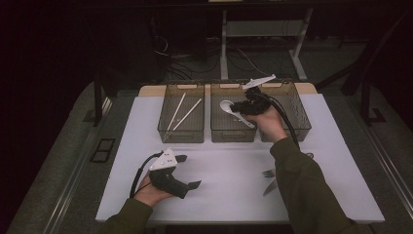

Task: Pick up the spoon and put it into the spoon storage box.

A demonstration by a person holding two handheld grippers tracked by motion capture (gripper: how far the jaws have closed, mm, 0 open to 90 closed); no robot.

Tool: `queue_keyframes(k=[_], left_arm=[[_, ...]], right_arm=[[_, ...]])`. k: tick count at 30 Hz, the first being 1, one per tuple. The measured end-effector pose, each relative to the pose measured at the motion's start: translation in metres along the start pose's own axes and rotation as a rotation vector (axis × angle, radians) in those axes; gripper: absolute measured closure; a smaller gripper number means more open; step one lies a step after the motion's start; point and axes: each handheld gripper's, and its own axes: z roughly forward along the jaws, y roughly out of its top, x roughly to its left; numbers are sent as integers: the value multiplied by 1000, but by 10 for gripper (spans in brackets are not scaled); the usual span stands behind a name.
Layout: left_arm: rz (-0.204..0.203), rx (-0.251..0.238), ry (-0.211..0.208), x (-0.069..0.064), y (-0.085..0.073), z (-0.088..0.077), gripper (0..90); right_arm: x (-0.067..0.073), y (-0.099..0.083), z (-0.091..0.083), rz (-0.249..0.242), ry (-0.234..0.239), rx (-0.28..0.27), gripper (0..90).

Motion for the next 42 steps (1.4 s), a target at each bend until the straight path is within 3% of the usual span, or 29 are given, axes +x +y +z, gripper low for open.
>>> queue_keyframes(k=[9, 14, 19, 21, 26, 32, 38, 42], left_arm=[[5, 8, -1, 0, 0, 0, 0], [4, 8, 0, 0, 0, 0, 0], [6, 12, -1, 0, 0, 0, 0], [6, 13, -1, 0, 0, 0, 0], [10, 10, 0, 0, 0, 1, 0], [5, 10, 0, 0, 0, 1, 0], [4, 14, 1, 0, 0, 1, 0], [0, 12, 0, -1, -1, 1, 0]], right_arm=[[2, -7, 14, -14, -7, 50, 826], [2, -12, 18, 3, 6, 77, 816], [3, -12, 18, -4, 6, 81, 759], [4, -12, 16, 17, 24, 61, 746], [4, -11, 10, 10, 30, 41, 703], [5, -11, 0, 30, 52, 0, 591], [6, -14, -14, 47, 54, -35, 490], [7, -17, -27, 50, 61, -62, 474]])
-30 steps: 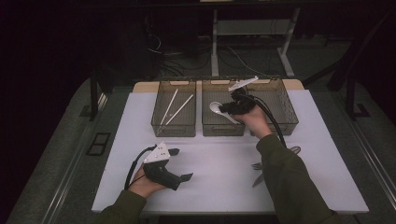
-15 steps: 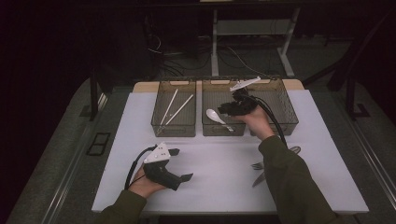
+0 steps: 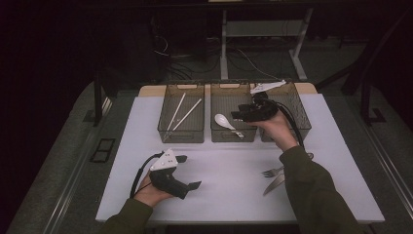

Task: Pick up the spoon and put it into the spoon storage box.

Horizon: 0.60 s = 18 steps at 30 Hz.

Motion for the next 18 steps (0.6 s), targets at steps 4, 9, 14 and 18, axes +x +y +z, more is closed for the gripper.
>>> queue_keyframes(k=[4, 9, 14, 18], left_arm=[[7, 7, 1, 1, 0, 0, 0], [0, 4, 4, 0, 0, 0, 0], [3, 7, 5, 0, 0, 0, 0], [0, 7, 5, 0, 0, 0, 0]], right_arm=[[4, -3, -13, -10, 9, -17, 450], [8, -12, -28, -18, 24, -25, 441], [12, -26, -38, -30, 26, -14, 439], [14, -39, -46, -33, 26, -5, 443]])
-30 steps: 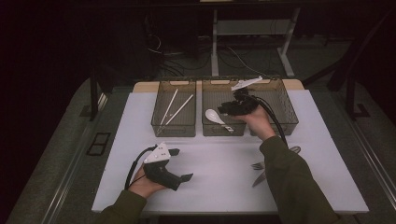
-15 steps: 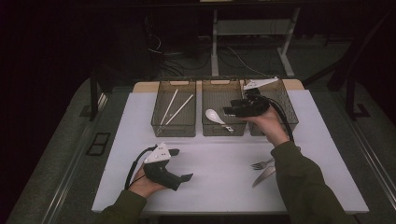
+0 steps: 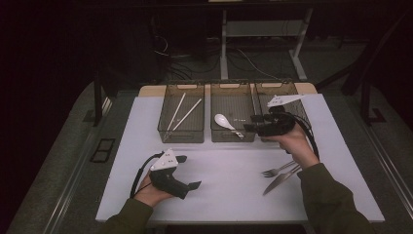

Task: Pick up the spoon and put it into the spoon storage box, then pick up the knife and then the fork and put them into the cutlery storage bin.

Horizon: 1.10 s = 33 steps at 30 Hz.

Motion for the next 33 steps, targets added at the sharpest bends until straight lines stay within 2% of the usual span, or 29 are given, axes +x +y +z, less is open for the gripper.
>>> queue_keyframes(k=[6, 11, 24, 33], left_arm=[[-5, 4, 1, 0, 0, 0, 0], [-4, 7, 1, 0, 0, 1, 0], [4, 12, 2, -1, 0, -1, 0], [17, 11, 7, -2, 1, -1, 0]], right_arm=[[3, -19, -8, -4, -8, 13, 463], [5, -33, -16, -2, -13, 5, 492], [14, -66, -46, 9, -27, 13, 640], [20, -88, -66, 16, -12, 12, 687]])
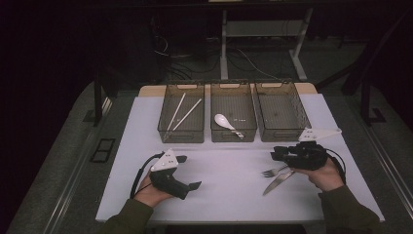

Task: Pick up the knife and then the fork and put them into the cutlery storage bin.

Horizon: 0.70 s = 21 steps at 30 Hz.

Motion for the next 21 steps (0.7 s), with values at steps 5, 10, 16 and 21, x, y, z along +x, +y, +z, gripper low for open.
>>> queue_keyframes(k=[5, 10, 16, 21], left_arm=[[1, 0, 0, -1, 0, 0, 0], [5, 2, 0, -1, 0, 1, 0], [4, 3, -1, -1, 0, 1, 0], [7, 6, -1, -1, 1, 1, 0]], right_arm=[[3, -15, -5, 11, 13, 25, 726], [6, -29, -11, 13, 25, 51, 778], [12, -40, -15, 20, 44, 73, 848], [19, -49, -11, 28, 68, 123, 886]])
